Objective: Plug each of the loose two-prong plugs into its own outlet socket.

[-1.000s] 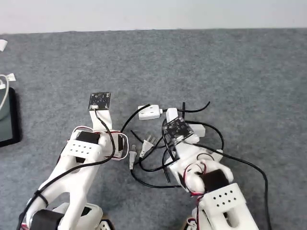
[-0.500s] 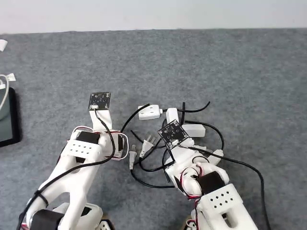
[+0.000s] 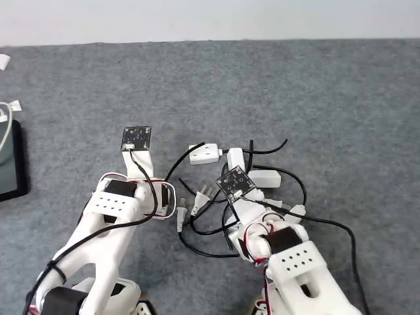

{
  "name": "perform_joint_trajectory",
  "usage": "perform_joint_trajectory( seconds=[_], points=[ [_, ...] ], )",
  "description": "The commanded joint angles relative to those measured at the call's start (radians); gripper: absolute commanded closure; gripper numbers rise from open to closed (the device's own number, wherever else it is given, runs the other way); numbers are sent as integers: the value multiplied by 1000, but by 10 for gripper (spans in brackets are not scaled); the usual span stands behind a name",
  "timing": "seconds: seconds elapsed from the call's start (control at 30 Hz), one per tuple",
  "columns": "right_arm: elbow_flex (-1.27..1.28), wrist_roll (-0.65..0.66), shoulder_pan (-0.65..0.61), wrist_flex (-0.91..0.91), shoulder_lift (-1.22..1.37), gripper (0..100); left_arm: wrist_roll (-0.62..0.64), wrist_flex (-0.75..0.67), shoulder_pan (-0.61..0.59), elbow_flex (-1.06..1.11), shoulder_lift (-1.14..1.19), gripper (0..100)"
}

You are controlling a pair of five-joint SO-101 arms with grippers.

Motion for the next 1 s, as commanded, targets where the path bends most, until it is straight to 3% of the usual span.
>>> perform_joint_trajectory(
  seconds=[0.0, 0.97],
  points=[
    [-57, 9, -47, -18, 10, 894, -2, -9, -15, 35, 12, 983],
    [-35, 54, -59, -101, 22, 895, -2, -6, -15, 36, 12, 983]
  ],
)
